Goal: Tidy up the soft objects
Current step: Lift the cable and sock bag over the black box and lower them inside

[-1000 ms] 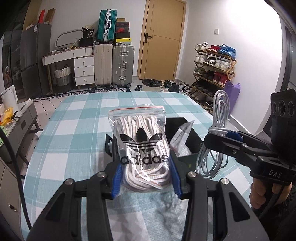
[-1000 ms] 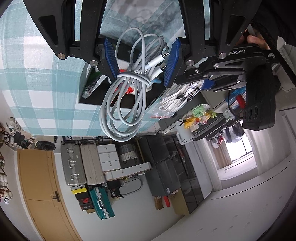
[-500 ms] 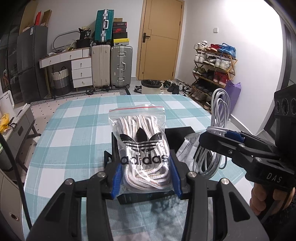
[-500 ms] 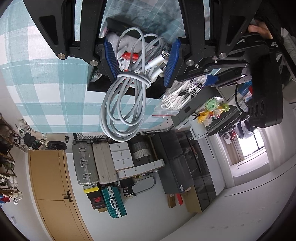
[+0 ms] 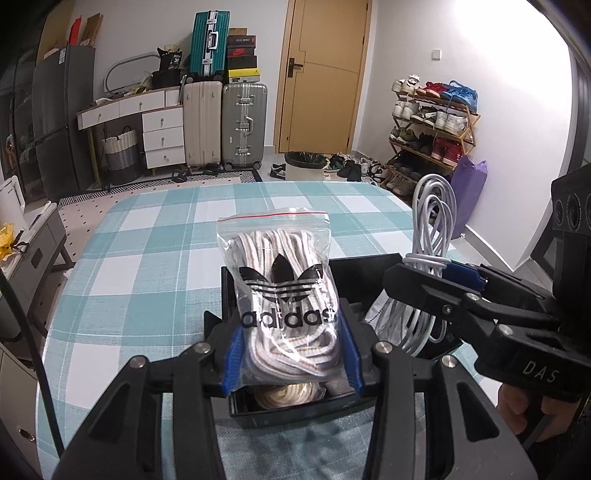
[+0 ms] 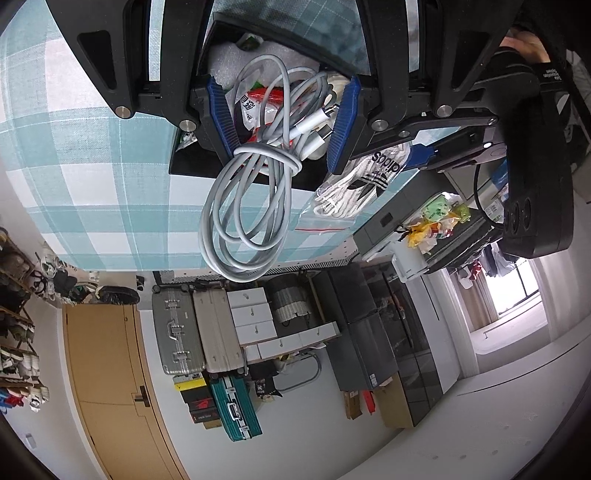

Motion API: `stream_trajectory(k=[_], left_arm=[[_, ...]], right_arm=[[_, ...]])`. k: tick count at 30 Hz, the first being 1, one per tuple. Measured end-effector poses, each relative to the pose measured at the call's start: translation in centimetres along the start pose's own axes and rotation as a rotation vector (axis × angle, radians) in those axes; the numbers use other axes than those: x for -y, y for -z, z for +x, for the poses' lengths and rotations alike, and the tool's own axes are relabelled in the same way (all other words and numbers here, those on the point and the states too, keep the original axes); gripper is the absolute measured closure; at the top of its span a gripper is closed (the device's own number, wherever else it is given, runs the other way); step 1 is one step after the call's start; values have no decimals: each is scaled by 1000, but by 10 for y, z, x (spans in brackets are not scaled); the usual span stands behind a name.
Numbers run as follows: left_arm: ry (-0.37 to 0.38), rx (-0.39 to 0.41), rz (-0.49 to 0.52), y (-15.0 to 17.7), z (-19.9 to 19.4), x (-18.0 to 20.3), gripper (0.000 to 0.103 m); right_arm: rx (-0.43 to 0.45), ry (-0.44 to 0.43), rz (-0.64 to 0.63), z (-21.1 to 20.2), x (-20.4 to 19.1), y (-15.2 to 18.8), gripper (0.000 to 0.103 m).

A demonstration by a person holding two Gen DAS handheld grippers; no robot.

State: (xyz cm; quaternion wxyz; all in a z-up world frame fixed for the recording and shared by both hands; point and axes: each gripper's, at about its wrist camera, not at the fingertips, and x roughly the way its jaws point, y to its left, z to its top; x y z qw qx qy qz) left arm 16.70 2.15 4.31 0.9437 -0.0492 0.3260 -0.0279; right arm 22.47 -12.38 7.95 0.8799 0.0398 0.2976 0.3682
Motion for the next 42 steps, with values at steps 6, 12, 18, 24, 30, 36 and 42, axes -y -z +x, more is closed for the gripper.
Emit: stream_trajectory(k=[6, 12, 18, 24, 30, 36, 42], left_arm=[[-1, -18, 2, 3, 11, -1, 60], [-2, -36, 8, 7, 19, 0, 60], [0, -46, 21, 8, 23, 2, 60], [-12, -43, 52, 10, 24, 7, 59], [-13, -61, 91, 12, 27, 14, 59], [-15, -72, 83, 13, 26, 14, 59], [6, -95, 58, 14, 23, 15, 59]], right_arm=[[-22, 5, 25, 13, 5, 2, 54], [-45, -11, 32, 20, 6, 3, 54], [-70, 9, 30, 28, 10, 6, 54], [-87, 18, 33, 33, 14, 9, 54], [-96, 32, 21, 36, 17, 9, 54], [-96, 52, 13, 36, 17, 9, 53], [-117, 54, -16, 36, 17, 9, 51]])
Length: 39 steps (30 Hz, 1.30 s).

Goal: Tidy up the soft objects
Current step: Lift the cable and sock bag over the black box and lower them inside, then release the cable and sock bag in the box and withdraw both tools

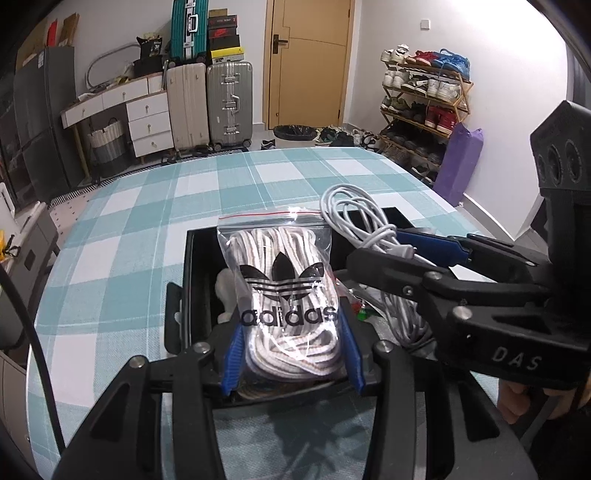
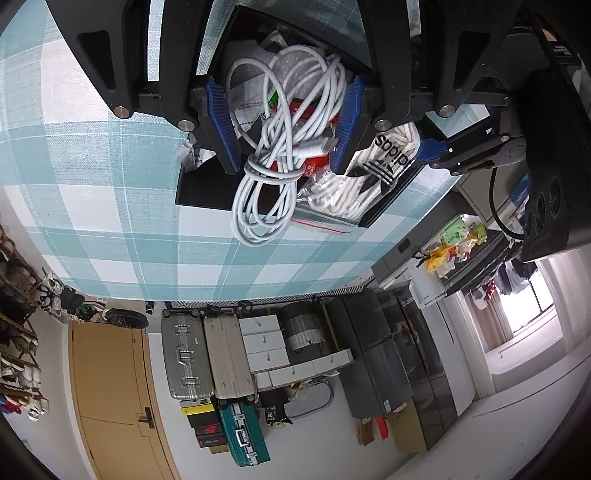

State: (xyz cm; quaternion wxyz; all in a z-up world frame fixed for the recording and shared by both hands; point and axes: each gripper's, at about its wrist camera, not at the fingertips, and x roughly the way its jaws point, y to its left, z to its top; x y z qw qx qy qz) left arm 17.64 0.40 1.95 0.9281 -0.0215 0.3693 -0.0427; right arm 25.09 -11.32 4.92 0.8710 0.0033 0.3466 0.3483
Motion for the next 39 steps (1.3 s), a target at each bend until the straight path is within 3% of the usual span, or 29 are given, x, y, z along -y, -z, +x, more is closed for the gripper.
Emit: stream_trajectory(k=[3, 5, 9, 11, 12, 17, 20, 22, 24, 31, 39], left_arm=[[4, 2, -2, 3, -2, 1, 59], [1, 1, -3, 2, -1, 2, 59], [-7, 3, 6, 2, -2, 2, 56], [-25, 12, 16, 2, -4, 2, 49], [-32, 19, 19, 3, -5, 2, 39], [3, 58, -6, 6, -20, -2, 22], [-12, 86, -13, 9, -31, -4, 12], [-62, 115, -11, 12, -39, -5, 3], [-75, 134, -13, 14, -44, -7, 1], [-98, 213, -63, 27, -62, -18, 0], [-133, 245, -64, 45, -62, -19, 0]], right_arm=[[-11, 5, -36, -1, -4, 0, 44], [-9, 8, -52, -3, -7, 0, 32], [10, 14, -72, -10, -10, 0, 24], [13, 11, -81, -14, -10, 1, 17], [15, 13, -87, -17, -11, 1, 15], [41, 21, -101, -34, -10, 3, 2], [55, 17, -95, -43, -8, 4, 1], [64, 23, -93, -50, -7, 7, 1], [78, 23, -92, -57, -6, 12, 1], [94, 32, -127, -68, -13, 31, 1], [112, 46, -155, -66, -17, 54, 1]])
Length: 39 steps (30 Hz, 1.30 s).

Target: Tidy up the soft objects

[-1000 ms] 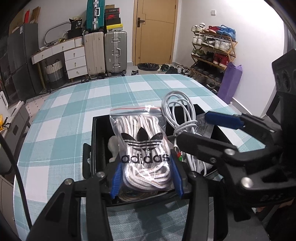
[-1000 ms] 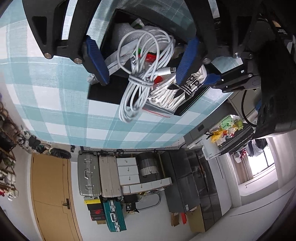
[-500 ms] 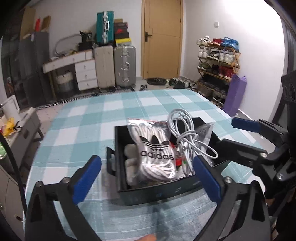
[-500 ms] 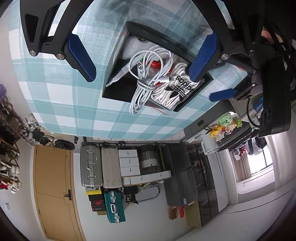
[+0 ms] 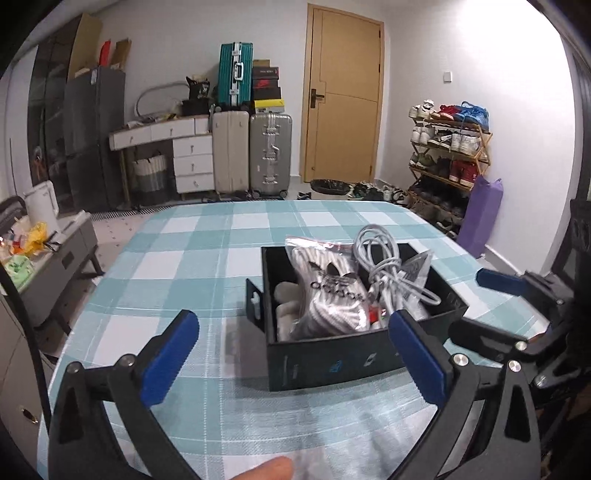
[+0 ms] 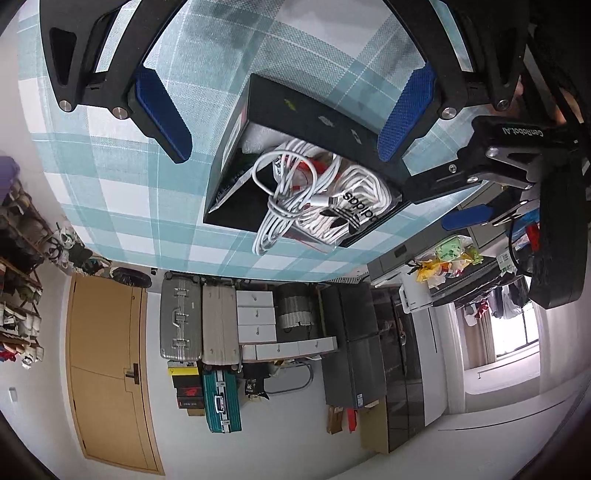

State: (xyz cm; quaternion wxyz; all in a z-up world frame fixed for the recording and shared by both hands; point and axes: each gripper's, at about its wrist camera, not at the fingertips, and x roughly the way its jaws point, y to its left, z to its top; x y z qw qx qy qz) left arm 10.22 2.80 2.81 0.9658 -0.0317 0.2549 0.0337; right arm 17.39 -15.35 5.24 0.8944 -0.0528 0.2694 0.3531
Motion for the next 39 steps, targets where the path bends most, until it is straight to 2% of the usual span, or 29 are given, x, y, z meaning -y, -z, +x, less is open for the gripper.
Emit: stream_trajectory(k=[5, 20, 39], left_arm=[[-37, 33, 15, 11, 0, 1, 0], [-53, 12, -17, 12, 6, -6, 0], [-44, 19, -47, 13, 4, -13, 0]], right_arm=[[26, 13, -9, -1, 0, 4, 1], [129, 34, 0, -15, 6, 10, 1], [130, 47, 2, -14, 6, 9, 1]])
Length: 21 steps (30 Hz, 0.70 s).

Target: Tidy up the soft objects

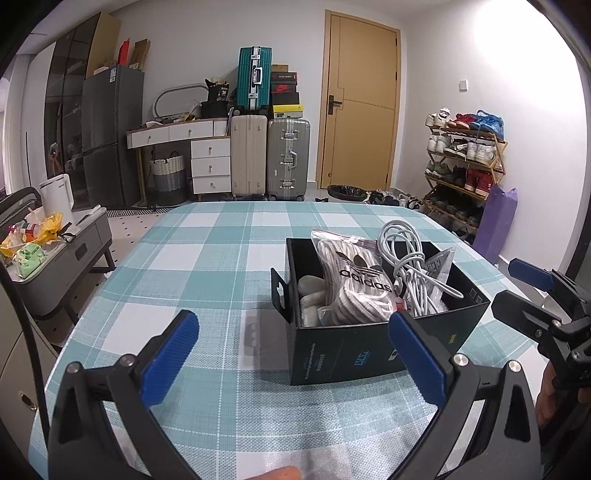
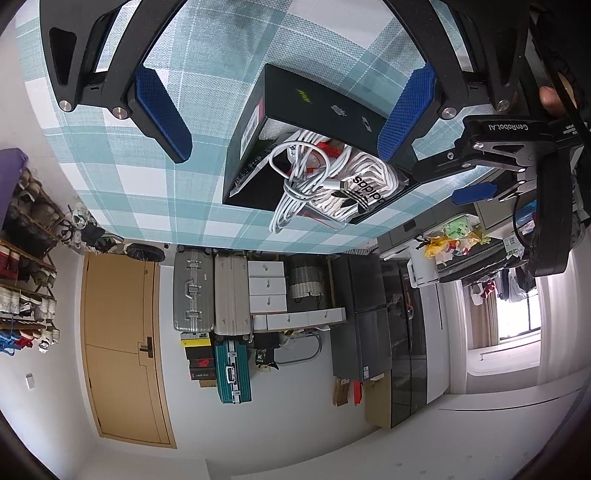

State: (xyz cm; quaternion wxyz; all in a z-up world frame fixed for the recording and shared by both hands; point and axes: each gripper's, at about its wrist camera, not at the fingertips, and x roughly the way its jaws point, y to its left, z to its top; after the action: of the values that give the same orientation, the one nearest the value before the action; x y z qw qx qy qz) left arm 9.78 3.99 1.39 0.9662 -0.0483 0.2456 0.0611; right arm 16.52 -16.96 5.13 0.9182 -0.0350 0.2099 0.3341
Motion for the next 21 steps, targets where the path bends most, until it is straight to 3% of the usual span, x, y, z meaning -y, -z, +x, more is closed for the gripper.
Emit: stream_trajectory(k=[21], left_arm=[[1, -1, -1, -1, -1, 0, 0]], right_arm=[[0, -2, 0, 0, 0, 0, 1]])
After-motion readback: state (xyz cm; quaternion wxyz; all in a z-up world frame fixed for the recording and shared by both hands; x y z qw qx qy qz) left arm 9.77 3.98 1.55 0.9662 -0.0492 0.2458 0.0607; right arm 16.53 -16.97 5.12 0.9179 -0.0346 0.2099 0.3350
